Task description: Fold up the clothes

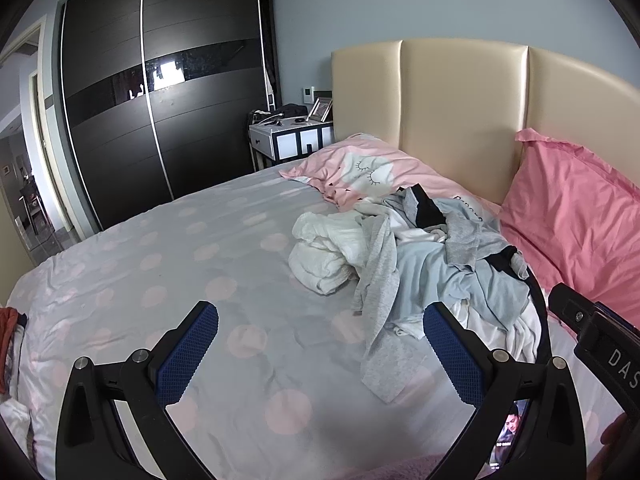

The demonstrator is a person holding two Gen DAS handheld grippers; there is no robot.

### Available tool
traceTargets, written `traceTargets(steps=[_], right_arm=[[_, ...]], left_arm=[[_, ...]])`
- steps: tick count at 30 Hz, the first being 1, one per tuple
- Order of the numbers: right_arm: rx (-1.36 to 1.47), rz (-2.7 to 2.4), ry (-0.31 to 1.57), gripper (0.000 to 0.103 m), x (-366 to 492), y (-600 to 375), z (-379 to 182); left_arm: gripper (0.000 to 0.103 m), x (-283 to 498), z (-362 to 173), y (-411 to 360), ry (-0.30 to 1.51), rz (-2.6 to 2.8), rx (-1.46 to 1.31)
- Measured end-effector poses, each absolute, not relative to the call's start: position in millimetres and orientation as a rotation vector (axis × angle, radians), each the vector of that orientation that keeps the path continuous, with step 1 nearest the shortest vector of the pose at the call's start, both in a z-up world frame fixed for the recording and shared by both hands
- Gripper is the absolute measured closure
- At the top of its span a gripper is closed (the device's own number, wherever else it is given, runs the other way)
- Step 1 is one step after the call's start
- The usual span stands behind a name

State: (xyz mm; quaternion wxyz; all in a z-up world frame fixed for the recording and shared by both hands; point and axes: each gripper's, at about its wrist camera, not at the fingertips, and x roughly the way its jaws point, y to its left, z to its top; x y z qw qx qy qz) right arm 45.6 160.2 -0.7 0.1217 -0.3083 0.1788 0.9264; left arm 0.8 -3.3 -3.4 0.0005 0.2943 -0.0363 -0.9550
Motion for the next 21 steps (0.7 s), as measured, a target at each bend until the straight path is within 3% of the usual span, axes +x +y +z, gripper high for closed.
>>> traceTargets(steps=[21], right_arm=[[-0.914,2.701,0.516,0.044,46.7,159.2,-2.4]], left_arm=[[0.000,1.3,-3.9,-5.6,-0.083,-2.985,0.934]])
